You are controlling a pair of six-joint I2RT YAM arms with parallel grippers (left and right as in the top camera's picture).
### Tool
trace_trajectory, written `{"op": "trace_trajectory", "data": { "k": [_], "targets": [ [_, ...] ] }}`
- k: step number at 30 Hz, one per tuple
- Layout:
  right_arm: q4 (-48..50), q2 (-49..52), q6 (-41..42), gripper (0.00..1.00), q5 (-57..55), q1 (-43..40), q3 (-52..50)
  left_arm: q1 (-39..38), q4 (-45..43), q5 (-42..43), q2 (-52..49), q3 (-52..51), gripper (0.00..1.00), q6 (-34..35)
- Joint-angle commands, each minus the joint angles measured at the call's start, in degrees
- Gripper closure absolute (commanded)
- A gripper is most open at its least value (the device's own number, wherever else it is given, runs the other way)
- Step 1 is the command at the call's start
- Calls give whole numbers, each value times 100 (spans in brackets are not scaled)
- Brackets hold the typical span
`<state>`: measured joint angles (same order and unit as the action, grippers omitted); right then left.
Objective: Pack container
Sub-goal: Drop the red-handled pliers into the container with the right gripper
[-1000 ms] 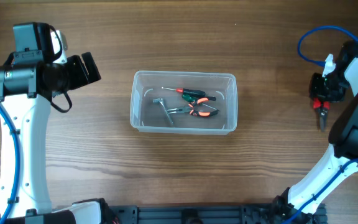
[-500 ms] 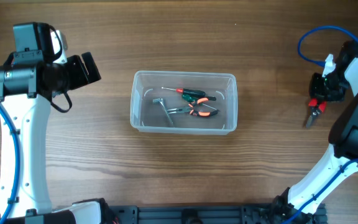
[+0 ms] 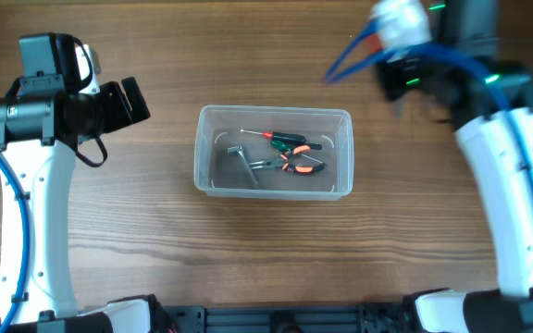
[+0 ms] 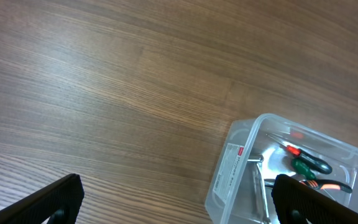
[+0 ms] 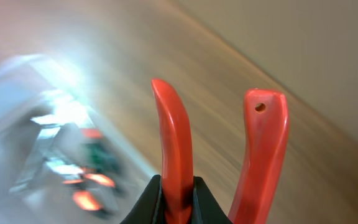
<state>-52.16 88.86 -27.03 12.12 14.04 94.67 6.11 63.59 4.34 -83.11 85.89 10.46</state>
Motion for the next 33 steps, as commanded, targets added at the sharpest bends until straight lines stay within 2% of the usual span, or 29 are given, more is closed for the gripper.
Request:
{"op": "trace_trajectory", "data": {
  "k": [1, 4, 8, 18, 19, 20, 21, 23, 25, 29, 30, 31, 33],
  "targets": [
    [44, 494, -772, 96, 125, 1259, -63, 13, -33, 7, -17, 28, 0, 44],
    [280, 1191, -872, 96, 129, 2061, -63, 13, -31, 4, -17, 28, 0, 28],
    [352, 2068, -1132, 96, 151, 2581, -63, 13, -31, 4, -17, 28, 0, 28],
    [354, 3217, -1180, 95, 343, 2763, -66, 13, -7, -15, -17, 28, 0, 28],
    [354, 3228, -1178, 88, 343, 2763, -66, 13, -7, -15, -17, 28, 0, 28],
    [365, 3228, -1178, 65, 341, 2763, -66, 13, -7, -13, -17, 28, 0, 28],
    [378, 3226, -1176, 56, 339, 2763, -66, 13, -7, -15, -17, 28, 0, 28],
    [400, 3222, -1102, 49, 339, 2756, -63, 13, -7, -13, -17, 28, 0, 28],
    [446, 3143, -669, 34, 210, 2752, -24, 13, -7, -13, -17, 28, 0, 31],
    [501, 2361, 299, 29, -11, 2487, 302, 13, -13, -15, -17, 28, 0, 28],
    [584, 2044, 570, 24, -111, 2332, 372, 13, -24, -15, -17, 28, 0, 28],
    [680, 1790, 844, 1, -293, 2175, 402, 13, -42, -15, -17, 28, 0, 26],
    [981, 1062, 1602, 0, -901, 1488, 413, 11, -173, -11, -17, 28, 0, -127]
  ]
}}
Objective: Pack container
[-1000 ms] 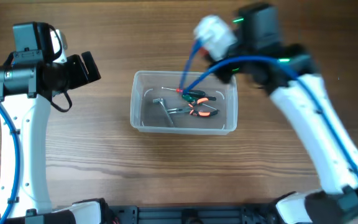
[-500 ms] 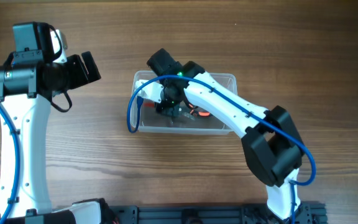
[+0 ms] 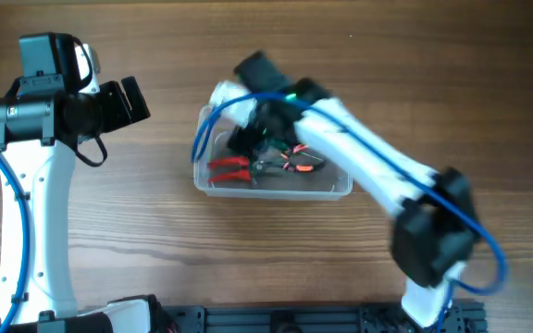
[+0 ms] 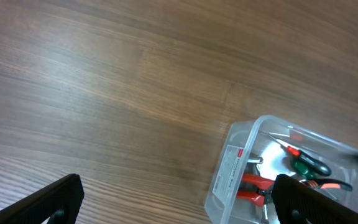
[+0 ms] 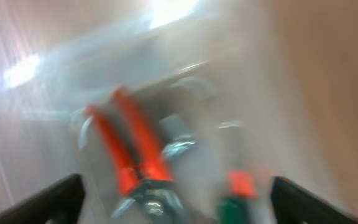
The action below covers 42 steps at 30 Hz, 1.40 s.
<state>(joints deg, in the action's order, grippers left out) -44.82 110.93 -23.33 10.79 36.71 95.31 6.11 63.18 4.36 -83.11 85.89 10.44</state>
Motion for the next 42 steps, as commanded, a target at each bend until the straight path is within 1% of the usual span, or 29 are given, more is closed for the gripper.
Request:
{"op": "trace_trajectory", "data": {
  "k": [1, 2, 4, 5, 6, 8, 11, 14, 17, 19, 22, 24, 26, 28, 30, 32, 33, 34, 38, 42],
  "targets": [
    [321, -1375, 1554, 0, -935, -1178, 350, 13, -216, -13, -17, 28, 0, -273],
    [337, -1565, 1762, 0, -949, -1731, 350, 11, -367, -13, -17, 28, 0, -452],
    [243, -1633, 1742, 0, -929, -2756, 348, -63, -791, -13, -33, 28, 0, -846],
    [247, -1578, 1729, 0, -935, -3292, 345, -155, -1071, -15, -70, 28, 0, -935],
    [313, -1565, 1731, 0, -933, -3534, 345, -232, -1246, -15, -111, 28, 0, -1014],
    [820, -1580, 1718, 0, -1008, -4041, 348, -413, -1652, -37, -221, 28, 0, -1025],
    [1436, -1589, 1414, 0, -1038, -4555, 345, -490, -2118, -35, -289, 28, 0, -1021],
    [1427, -1611, 1082, 0, -1036, -4937, 345, -516, -2273, -35, -289, 28, 0, -1019],
    [1235, -1777, 1222, 0, -879, -5058, 258, -560, -1991, -35, -232, 28, 0, -1001],
    [1086, -2076, 1285, 0, -817, -5062, 17, -671, -1867, -35, -122, 26, 0, -999],
    [1362, -2761, 1296, 0, -817, -5062, -756, -916, -1853, -90, 190, -33, 0, -999],
    [1792, -3521, 1285, 0, -817, -5060, -1672, -1025, -1915, -341, 575, -326, 0, -999],
    [2332, -4391, 1285, 0, -732, -5029, -2736, -1051, -2035, -387, 1008, -796, 0, -997],
    [2761, -5418, 1102, 0, -732, -4900, -3917, -1051, -2299, -693, 1641, -1633, 0, -997],
    [2811, -6181, 1174, 0, -728, -4776, -4710, -1049, -2614, -914, 2146, -2404, 0, -999],
    [2806, -6905, 1180, 0, -719, -4603, -5412, -1049, -2920, -1357, 2553, -3152, 0, -999],
    [2730, -7412, 1172, 0, -592, -4478, -5908, -1049, -3314, -1543, 2813, -3713, 0, -999],
    [2579, -7707, 1165, 0, -476, -4422, -6216, -1049, -3615, -1593, 3003, -4118, 0, -999],
    [2481, -8234, 1141, 0, -210, -4369, -6839, -1045, -4483, -1716, 3287, -5095, 0, -1001],
    [2308, -8113, 1143, 0, -212, -4369, -6872, -1045, -4581, -1709, 3289, -5252, 0, -1001]
  ]
}}
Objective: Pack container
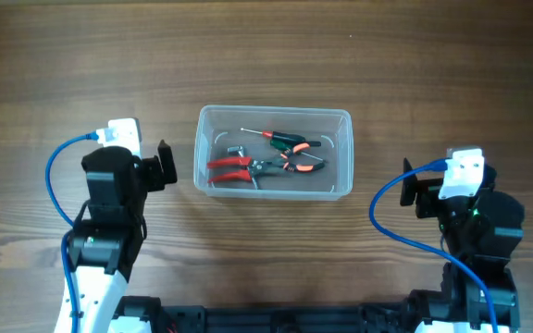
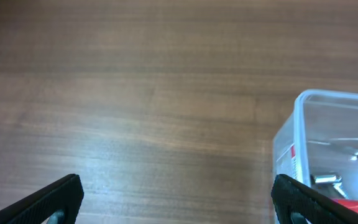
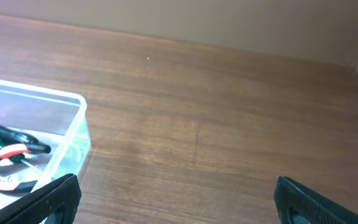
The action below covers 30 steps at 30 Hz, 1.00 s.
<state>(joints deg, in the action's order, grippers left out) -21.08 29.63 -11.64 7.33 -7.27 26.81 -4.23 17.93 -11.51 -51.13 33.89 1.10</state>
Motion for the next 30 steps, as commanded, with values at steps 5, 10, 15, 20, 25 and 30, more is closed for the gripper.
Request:
{"op": "trace_trajectory", "data": {
  "k": [5, 10, 15, 20, 25, 30],
  "targets": [
    [-127, 234, -28, 0, 133, 28, -22, -11, -15, -120, 76, -52, 0, -70],
    [-127, 566, -26, 0, 133, 28, -22, -11, -13, -120, 72, -52, 0, -68],
    [-146, 822, -28, 0, 133, 28, -22, -11, -13, -120, 72, -52, 0, -70],
    [-389, -463, -26, 0, 133, 35, -22, -11, -15, -120, 72, -52, 0, -70],
    [-564, -2138, -37, 0, 131, 354, -22, -11, -13, -120, 72, -52, 0, -70],
    [-1296, -2949, 24, 0, 387, 796, -81, -11, -13, -120, 72, -52, 0, -70]
  ]
}}
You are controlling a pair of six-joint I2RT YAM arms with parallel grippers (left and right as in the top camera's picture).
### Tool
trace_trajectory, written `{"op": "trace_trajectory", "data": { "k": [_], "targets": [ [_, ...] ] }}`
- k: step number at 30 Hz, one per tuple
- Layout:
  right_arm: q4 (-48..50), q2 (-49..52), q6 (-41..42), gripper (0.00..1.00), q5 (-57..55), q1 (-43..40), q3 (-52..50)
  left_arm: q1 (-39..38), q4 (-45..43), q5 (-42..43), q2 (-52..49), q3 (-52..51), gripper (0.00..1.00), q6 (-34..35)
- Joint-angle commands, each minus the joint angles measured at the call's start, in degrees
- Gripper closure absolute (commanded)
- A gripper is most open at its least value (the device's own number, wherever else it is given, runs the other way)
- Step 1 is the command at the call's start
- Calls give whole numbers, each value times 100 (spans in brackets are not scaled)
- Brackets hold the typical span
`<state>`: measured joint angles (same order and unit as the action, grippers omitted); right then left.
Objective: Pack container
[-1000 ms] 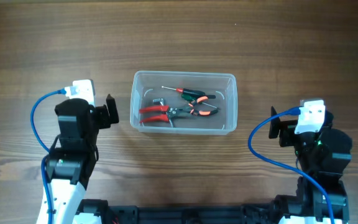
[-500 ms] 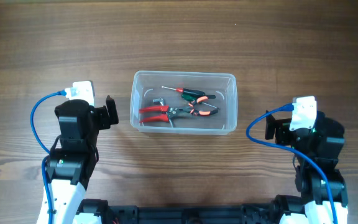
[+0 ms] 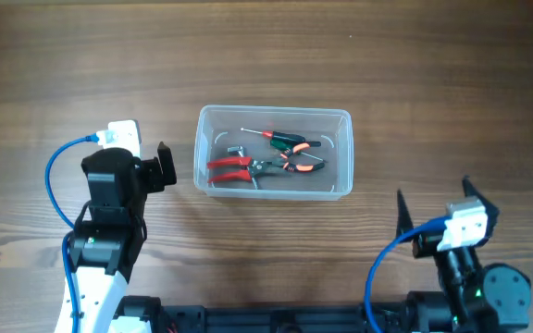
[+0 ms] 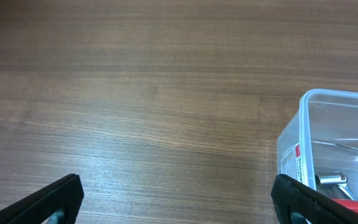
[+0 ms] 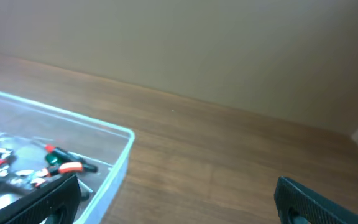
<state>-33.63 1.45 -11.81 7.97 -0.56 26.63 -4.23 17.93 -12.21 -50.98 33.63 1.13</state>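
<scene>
A clear plastic container (image 3: 274, 112) sits mid-table. Inside lie red-handled pliers (image 3: 228, 166), orange-and-black pliers (image 3: 296, 166), a green screwdriver (image 3: 287, 140) and a metal wrench (image 3: 246, 170). My left gripper (image 3: 162, 165) stands open and empty just left of the container; the left wrist view (image 4: 178, 202) shows its fingers wide apart over bare wood, with the container's corner (image 4: 306, 118) at right. My right gripper (image 3: 435, 205) is open and empty, low at the front right, clear of the container (image 5: 114, 158).
Brown wooden tabletop (image 3: 266, 46) surrounds the container. A beige wall (image 5: 197, 43) rises behind the table's far edge in the right wrist view. Blue cables loop beside both arms.
My right arm has drawn back toward the table's front edge and its camera now looks more level, taking in the wall. The left arm and the container's contents are almost unchanged.
My right gripper first held red pliers high at the back right; the container had none. Then it was open over the container with the red pliers lying inside. Later both arms were back at the front corners, open, and the right is now further back.
</scene>
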Motion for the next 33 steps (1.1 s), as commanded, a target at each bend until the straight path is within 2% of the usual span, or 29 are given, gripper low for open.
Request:
{"op": "trace_trajectory", "data": {
  "k": [1, 3, 6, 8, 10, 12, 16, 33],
  "targets": [
    [-11, -131, 50, 0, 424, 136, -120, -11, -13, -50, 57, -26, 0, -72],
    [481, -131, 186, 0, 535, 136, -376, -11, -13, -50, 57, -26, 0, -72],
    [1939, -131, 289, 0, 476, 136, -1150, -11, -13, -50, 57, -26, 0, -70],
    [2935, -131, 1513, 0, -98, 136, -1893, -11, -13, -50, 57, -26, 0, -72],
    [3744, -131, 2295, 0, -546, 136, -2549, -11, -13, -50, 57, -26, 0, -72],
    [3602, -133, 2210, 0, -699, 146, -2629, -11, -13, -50, 57, -26, 0, -72],
    [3390, -133, 1495, 0, -822, 146, -2632, -11, -13, -50, 57, -26, 0, -72],
    [3397, -131, 1589, 0, -776, 146, -2632, -11, -13, -50, 57, -26, 0, -72]
  ]
}}
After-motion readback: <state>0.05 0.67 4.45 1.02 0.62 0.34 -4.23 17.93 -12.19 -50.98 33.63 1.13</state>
